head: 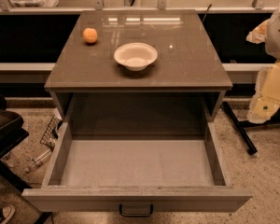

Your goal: Close top drawer

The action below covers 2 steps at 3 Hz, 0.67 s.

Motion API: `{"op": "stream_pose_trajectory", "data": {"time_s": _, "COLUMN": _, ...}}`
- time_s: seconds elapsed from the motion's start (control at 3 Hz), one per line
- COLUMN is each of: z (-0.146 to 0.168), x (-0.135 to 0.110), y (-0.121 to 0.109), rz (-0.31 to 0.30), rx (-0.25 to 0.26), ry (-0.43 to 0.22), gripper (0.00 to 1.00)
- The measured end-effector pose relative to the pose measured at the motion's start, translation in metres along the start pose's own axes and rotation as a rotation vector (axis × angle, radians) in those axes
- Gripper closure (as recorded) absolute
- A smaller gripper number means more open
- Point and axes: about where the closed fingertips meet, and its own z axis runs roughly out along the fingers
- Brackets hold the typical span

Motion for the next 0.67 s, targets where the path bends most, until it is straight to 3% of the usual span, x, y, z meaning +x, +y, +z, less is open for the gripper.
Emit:
{"op": "stream_pose_trajectory", "data": {"time_s": 0.33, "z": 0.000, "x": 0.000, "y": 0.000, "rz": 0.000, "rx": 0.000, "ry": 0.000, "gripper": 0.00}}
{"op": "stream_pose_trajectory", "data": {"time_s": 0.67, "z": 0.010, "x": 0.009, "y": 0.008, "rz": 0.019, "rx": 0.010, "ry": -0.021, "gripper": 0.16}}
